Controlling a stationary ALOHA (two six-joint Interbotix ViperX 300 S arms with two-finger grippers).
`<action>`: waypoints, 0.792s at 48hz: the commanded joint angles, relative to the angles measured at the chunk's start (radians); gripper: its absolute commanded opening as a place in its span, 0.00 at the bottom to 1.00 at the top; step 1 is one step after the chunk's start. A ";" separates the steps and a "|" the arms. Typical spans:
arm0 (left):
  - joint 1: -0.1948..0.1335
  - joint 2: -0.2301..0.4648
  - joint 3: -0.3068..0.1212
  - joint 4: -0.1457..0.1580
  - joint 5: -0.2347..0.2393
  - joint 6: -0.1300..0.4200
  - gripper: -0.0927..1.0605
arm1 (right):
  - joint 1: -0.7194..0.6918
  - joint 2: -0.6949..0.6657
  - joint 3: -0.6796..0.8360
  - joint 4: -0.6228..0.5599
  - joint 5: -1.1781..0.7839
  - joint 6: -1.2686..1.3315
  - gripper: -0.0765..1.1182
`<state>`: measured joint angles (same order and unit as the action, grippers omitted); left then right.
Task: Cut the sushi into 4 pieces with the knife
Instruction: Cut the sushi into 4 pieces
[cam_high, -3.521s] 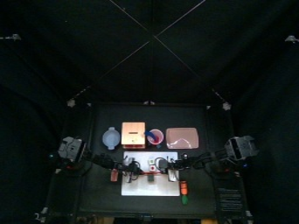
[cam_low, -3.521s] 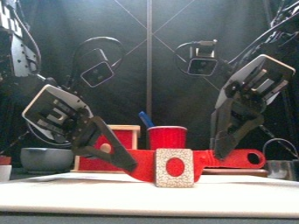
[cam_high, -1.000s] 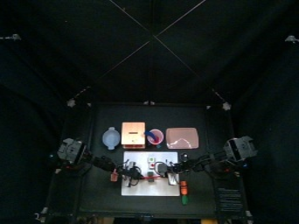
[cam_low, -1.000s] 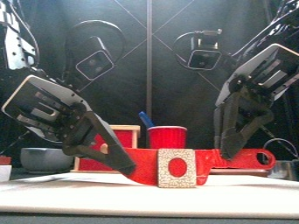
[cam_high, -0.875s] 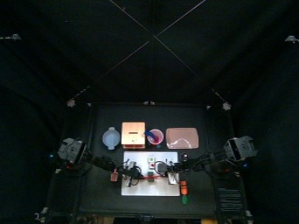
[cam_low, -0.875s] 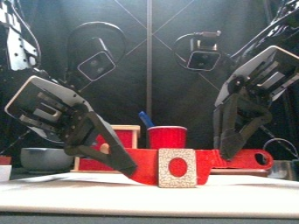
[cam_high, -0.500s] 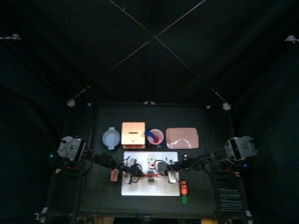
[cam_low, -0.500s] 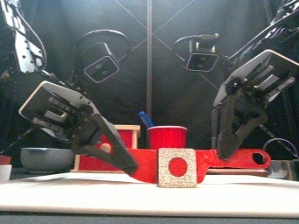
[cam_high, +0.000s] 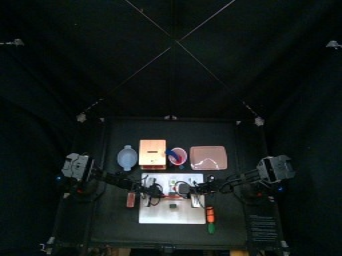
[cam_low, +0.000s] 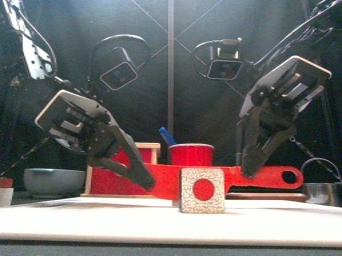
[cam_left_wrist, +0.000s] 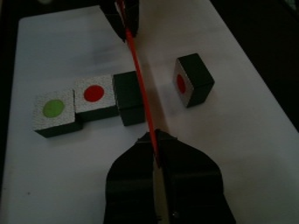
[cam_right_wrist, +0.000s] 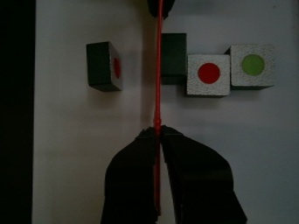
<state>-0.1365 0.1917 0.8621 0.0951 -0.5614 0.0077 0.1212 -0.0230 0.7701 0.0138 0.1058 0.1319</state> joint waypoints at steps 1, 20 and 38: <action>-0.008 -0.075 -0.018 0.015 -0.011 0.005 0.41 | -0.017 -0.075 -0.040 -0.008 -0.009 -0.005 0.28; 0.003 -0.233 0.031 0.015 -0.011 0.006 0.65 | -0.023 -0.250 0.069 0.002 0.026 -0.003 0.28; 0.120 -0.416 0.133 0.029 -0.011 0.006 0.66 | -0.035 -0.543 0.202 0.158 0.321 0.002 0.29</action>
